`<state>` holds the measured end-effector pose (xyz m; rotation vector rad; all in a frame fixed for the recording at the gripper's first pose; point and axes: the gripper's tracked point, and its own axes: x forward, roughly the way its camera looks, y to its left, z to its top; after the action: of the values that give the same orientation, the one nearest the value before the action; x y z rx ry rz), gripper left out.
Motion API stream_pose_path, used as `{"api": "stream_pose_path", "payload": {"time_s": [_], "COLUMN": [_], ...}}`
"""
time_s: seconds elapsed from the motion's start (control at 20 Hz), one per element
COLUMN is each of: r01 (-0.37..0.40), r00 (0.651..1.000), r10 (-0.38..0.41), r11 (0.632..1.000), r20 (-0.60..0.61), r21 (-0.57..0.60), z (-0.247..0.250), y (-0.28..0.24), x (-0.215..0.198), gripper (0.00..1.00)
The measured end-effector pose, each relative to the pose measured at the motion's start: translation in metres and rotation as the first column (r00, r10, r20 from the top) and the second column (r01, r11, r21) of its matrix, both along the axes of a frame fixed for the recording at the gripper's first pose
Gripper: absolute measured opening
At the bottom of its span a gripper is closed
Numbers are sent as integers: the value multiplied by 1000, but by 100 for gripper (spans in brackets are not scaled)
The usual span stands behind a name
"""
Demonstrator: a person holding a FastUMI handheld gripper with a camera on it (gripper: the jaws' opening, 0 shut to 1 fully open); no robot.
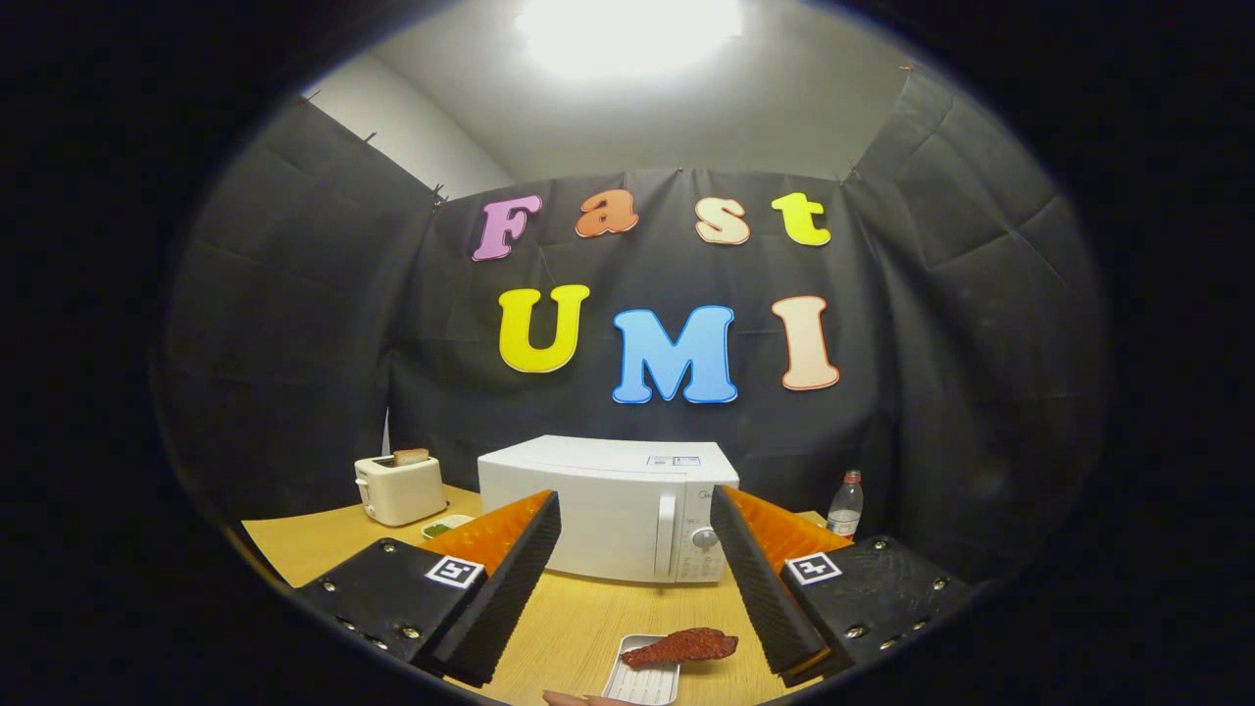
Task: Open the microwave, put the food inside, and close the microwave door.
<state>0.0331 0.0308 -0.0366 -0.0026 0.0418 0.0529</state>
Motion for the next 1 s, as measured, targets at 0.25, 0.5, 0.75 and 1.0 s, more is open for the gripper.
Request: {"api": "stream_pose_path", "payload": {"time_s": [0.25,0.5,0.75,1.0], "r01": [-4,22,32,75], "r00": [999,996,992,983], "r10": [5,-23,-29,-62], "r11": [1000,1000,999,995], "r20": [-45,-81,-126,-171], "r21": [27,-5,23,71], "z": [-29,-61,-90,-116], "y": [-2,-9,-13,-24], "x": [41,85,125,159], "gripper": [96,96,97,96]}}
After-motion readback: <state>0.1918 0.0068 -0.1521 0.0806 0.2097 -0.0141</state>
